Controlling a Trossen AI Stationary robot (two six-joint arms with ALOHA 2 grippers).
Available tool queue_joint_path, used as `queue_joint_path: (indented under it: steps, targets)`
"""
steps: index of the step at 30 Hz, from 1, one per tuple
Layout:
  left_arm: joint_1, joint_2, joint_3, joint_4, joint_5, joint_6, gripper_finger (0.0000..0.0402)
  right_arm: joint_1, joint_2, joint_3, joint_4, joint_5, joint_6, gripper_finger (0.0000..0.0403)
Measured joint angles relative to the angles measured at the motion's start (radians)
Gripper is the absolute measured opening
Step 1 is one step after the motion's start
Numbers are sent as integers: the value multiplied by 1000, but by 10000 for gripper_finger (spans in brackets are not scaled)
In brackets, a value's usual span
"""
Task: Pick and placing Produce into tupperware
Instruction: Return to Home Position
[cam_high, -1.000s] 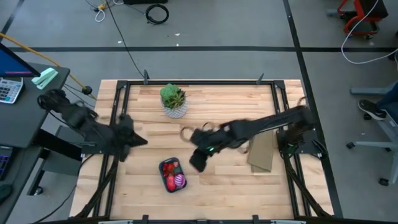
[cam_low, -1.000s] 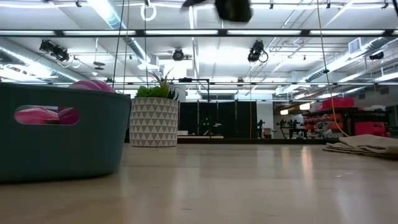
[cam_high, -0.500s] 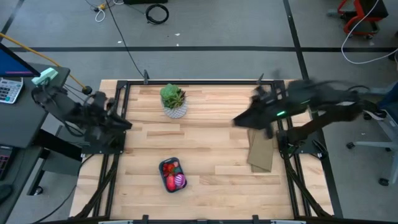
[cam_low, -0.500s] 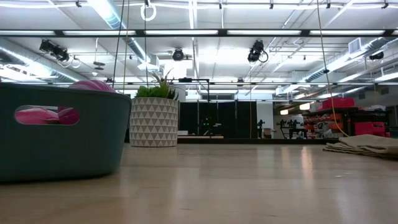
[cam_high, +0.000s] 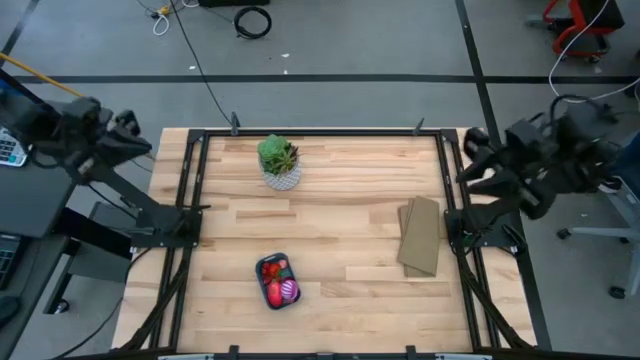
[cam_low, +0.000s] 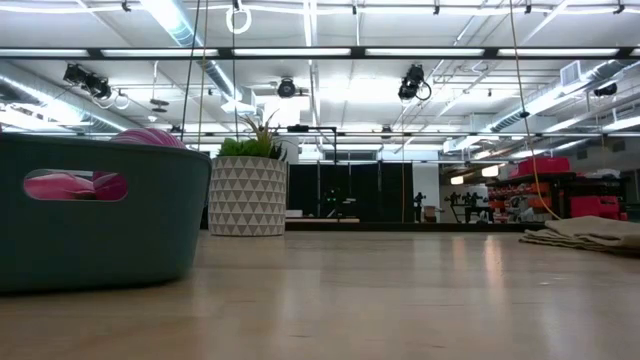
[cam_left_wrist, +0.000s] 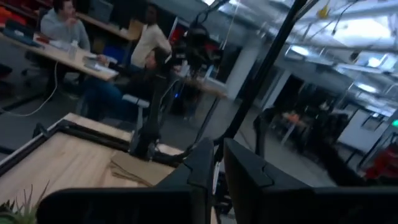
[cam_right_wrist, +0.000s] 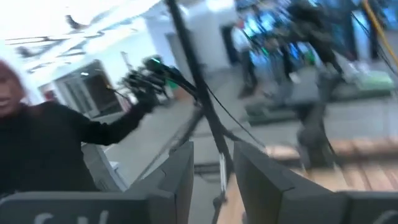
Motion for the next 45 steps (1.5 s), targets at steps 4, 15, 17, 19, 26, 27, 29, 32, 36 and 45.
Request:
queue_joint_path:
  steps: [4, 15, 17, 19, 26, 27, 29, 32, 36, 45]
  targets:
    - [0, -132, -206, 112, -2, 38, 44, 3, -63, -255, 295, -117, -97, 121]
    - [0, -488, -1128, 1160, 76, 234, 37, -61, -219, -991, 1101, -141, -33, 122]
    - [0, -554, -1195, 1236, 43, 267, 40, -132, -284, -1076, 1115, -135, 45, 123]
    - [0, -571, -1211, 1261, 14, 317, 42, -209, -364, -1142, 1113, -147, 118, 123]
    - [0, -571, -1119, 1067, -21, 429, 37, -347, -535, -1249, 1169, -241, 129, 122]
    - [0, -568, -1115, 1063, -20, 422, 35, -351, -540, -1255, 1168, -248, 125, 123]
    - [0, -570, -1116, 1071, -19, 407, 33, -351, -540, -1266, 1173, -257, 110, 122]
    - [0, -563, -1163, 1052, -17, 368, 30, -350, -520, -1289, 1181, -256, 109, 121]
    - [0, -566, -1207, 1069, -17, 344, 33, -350, -503, -1329, 1233, -252, 110, 122]
    - [0, -564, -1295, 1065, -16, 326, 39, -350, -501, -1423, 1326, -236, 131, 121]
